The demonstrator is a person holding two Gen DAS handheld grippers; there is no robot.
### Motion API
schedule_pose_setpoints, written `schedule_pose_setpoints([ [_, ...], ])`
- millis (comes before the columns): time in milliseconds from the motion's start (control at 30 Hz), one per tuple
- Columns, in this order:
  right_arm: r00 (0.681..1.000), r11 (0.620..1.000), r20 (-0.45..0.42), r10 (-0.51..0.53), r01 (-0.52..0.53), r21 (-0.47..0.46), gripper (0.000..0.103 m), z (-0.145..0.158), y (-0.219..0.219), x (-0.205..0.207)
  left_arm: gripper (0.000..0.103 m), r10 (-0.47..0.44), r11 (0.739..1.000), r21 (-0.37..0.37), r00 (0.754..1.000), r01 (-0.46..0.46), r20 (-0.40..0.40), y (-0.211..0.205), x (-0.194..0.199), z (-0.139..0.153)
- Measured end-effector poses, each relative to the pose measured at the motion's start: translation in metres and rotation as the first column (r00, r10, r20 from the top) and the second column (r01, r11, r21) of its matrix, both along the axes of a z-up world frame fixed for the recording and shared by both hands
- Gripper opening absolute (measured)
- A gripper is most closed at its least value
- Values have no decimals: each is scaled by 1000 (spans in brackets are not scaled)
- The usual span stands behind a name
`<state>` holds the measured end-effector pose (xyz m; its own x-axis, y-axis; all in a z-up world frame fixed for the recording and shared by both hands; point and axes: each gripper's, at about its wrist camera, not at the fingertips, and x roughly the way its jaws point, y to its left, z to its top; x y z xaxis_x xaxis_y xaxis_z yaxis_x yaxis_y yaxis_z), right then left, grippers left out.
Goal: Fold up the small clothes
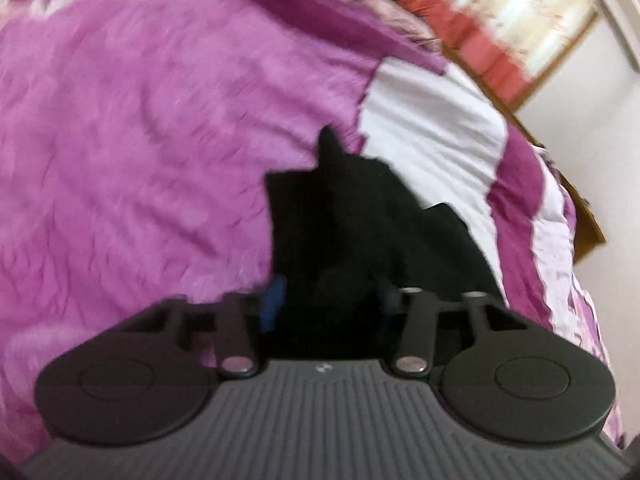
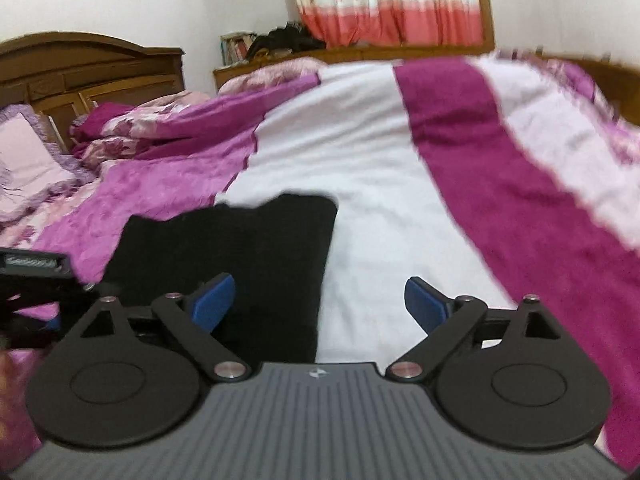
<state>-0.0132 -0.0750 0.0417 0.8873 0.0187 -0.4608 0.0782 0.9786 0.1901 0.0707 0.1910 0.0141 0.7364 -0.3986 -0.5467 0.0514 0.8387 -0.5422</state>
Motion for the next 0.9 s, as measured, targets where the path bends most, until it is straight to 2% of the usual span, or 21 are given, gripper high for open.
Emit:
schedule_pose_setpoints([
  [67, 999, 998, 9, 45, -46, 35, 98, -5, -2, -10, 16, 11, 1000, 1, 997, -11, 78, 3, -6, 8],
  [167, 994, 994, 31, 107, -107, 0, 103, -10, 6, -22, 14, 61, 993, -111, 995, -51, 84, 17, -8, 11],
  [200, 993, 992, 16, 115, -114, -52, 103, -12, 13, -24, 14, 77, 990, -125, 994, -67, 79, 20, -7, 10],
  [267, 994, 971, -61, 85, -97, -218, 103, -18, 35, -18, 13, 98, 989, -117, 993, -90, 70, 20, -5, 10],
  [333, 997, 949, -76, -12, -12, -314, 103, -23, 46, -12, 13, 112, 991, -88, 991, -105, 76, 18, -2, 8],
  [433, 992, 961, -77, -104, 80, -264, 102, -30, 41, -6, 13, 112, 994, -19, 993, -111, 47, 16, 1, 7],
  [500, 992, 959, -79, -102, 77, -274, 102, -32, 43, -7, 13, 95, 991, 86, 994, -99, 51, 9, -1, 2],
  [567, 992, 958, -87, -91, 64, -278, 102, -33, 43, -8, 15, 88, 987, 135, 995, -93, 42, 3, -3, -4],
  [633, 990, 962, -103, -92, 62, -264, 102, -34, 39, -6, 16, 95, 987, 124, 995, -99, 32, 6, -4, -2],
  [700, 991, 965, -94, -98, 71, -253, 102, -33, 36, -8, 33, 117, 991, 61, 993, -118, 21, 16, -9, 3],
  [767, 993, 964, -53, -107, 91, -248, 100, -31, 35, -15, 40, 120, 993, -14, 993, -120, -6, 27, -16, 9],
  [833, 997, 974, -2, -76, 74, -215, 92, -25, 29, -17, 40, 78, 995, -64, 997, -79, -29, 30, -20, 10],
  [900, 996, 995, 82, -31, 38, -89, 81, -20, 14, -23, 38, 48, 997, -57, 998, -51, -47, 25, -17, 5],
])
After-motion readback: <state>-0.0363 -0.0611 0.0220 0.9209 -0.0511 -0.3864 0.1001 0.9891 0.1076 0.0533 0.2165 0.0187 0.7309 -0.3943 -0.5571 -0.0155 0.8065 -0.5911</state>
